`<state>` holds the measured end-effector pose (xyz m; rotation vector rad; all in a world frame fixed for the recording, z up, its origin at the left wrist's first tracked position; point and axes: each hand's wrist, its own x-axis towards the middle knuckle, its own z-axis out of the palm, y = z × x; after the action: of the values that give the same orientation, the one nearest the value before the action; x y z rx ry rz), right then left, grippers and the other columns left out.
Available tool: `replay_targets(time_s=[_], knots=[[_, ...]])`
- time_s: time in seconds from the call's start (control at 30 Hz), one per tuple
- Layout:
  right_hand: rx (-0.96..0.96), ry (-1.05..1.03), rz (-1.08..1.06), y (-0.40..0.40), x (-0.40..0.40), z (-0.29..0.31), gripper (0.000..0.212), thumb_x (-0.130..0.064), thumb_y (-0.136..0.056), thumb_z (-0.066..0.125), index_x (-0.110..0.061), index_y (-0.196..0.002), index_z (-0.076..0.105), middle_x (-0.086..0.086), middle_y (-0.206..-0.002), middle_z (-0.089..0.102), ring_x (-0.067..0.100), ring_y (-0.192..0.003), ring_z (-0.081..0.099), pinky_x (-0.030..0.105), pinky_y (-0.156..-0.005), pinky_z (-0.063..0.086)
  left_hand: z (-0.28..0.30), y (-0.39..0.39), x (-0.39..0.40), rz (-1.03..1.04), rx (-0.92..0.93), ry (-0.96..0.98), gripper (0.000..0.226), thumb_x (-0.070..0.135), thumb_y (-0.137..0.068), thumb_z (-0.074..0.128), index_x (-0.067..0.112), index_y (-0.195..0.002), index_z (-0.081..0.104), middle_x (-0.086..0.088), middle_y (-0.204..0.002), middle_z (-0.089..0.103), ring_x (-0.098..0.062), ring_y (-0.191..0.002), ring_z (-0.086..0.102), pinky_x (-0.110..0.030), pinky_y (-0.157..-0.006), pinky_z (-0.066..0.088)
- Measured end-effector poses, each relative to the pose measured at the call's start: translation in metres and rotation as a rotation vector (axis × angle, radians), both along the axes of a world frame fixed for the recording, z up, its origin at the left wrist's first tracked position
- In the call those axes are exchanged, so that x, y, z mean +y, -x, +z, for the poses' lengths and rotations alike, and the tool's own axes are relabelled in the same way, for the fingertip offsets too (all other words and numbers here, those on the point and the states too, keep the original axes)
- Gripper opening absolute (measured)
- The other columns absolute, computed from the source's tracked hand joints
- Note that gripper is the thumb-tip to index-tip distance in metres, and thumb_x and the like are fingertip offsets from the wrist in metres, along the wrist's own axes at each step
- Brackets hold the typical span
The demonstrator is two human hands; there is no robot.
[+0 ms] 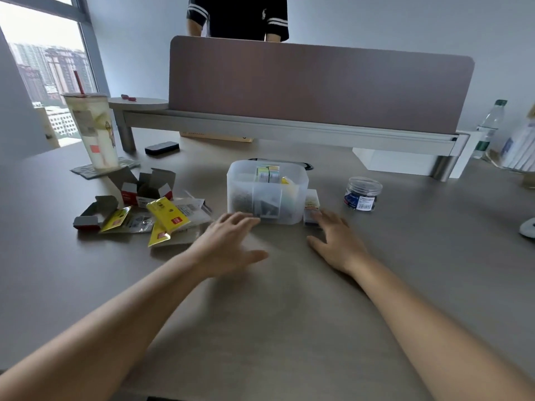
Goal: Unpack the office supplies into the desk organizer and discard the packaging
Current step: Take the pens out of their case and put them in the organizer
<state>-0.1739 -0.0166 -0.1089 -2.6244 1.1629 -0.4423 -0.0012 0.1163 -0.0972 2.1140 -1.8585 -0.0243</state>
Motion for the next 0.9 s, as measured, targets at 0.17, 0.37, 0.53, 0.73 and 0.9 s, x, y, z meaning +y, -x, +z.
replay_targets(time_s=[0.17, 0.37, 0.53, 0.73, 0.9], knots=[[0.033, -0.036, -0.014, 0.003, -0.006, -0.001, 0.049, -0.035, -0.089, 0.046, -0.016, -0.133, 0.035, 0.007, -0.145, 0.035, 0.026, -0.130, 0.037, 0.037, -0.105, 0.033, -0.012, 0.003, -0.011, 0.037, 0.003, -0.160, 0.074, 0.057, -0.080, 0.049, 0.022, -0.140, 0.023, 0.001, -0.150, 0.024, -0.019, -0.139, 0.017, -0.036, -0.115, 0.017], [-0.025, 0.135, -0.285, 0.030, -0.002, 0.007, 0.038, -0.040, -0.084, 0.053, -0.008, -0.102, 0.048, 0.013, -0.114, 0.053, 0.032, -0.104, 0.052, 0.037, -0.081, 0.042, -0.013, 0.006, -0.010, 0.035, -0.025, -0.163, 0.069, 0.058, -0.081, 0.046, 0.023, -0.138, 0.028, 0.001, -0.149, 0.027, -0.019, -0.138, 0.021, -0.034, -0.113, 0.017], [-0.061, -0.011, -0.231, 0.023, -0.011, 0.002, 0.051, -0.036, -0.082, 0.059, -0.009, -0.122, 0.042, 0.015, -0.128, 0.046, 0.032, -0.116, 0.045, 0.040, -0.093, 0.041, -0.014, 0.006, -0.010, 0.038, -0.017, -0.145, 0.070, 0.062, -0.080, 0.046, 0.023, -0.136, 0.031, 0.002, -0.146, 0.031, -0.017, -0.136, 0.024, -0.032, -0.112, 0.019], [-0.302, -0.026, -0.279, 0.031, -0.020, 0.003, 0.032, -0.013, -0.082, 0.059, -0.004, -0.113, 0.055, 0.017, -0.117, 0.061, 0.032, -0.107, 0.054, 0.027, -0.077, 0.037, -0.015, 0.004, -0.011, 0.056, 0.003, -0.135, 0.068, 0.058, -0.079, 0.049, 0.023, -0.136, 0.032, 0.001, -0.147, 0.031, -0.018, -0.137, 0.024, -0.031, -0.112, 0.020], [-0.665, -0.328, -0.282, 0.054, -0.019, 0.005, 0.033, 0.000, -0.077, 0.060, -0.006, -0.110, 0.056, 0.014, -0.112, 0.060, 0.016, -0.093, 0.051, 0.024, -0.079, 0.035, -0.015, 0.005, -0.011, 0.069, 0.087, -0.083, 0.070, 0.053, -0.076, 0.058, 0.022, -0.134, 0.035, 0.000, -0.144, 0.036, -0.018, -0.134, 0.028, -0.031, -0.110, 0.023]])
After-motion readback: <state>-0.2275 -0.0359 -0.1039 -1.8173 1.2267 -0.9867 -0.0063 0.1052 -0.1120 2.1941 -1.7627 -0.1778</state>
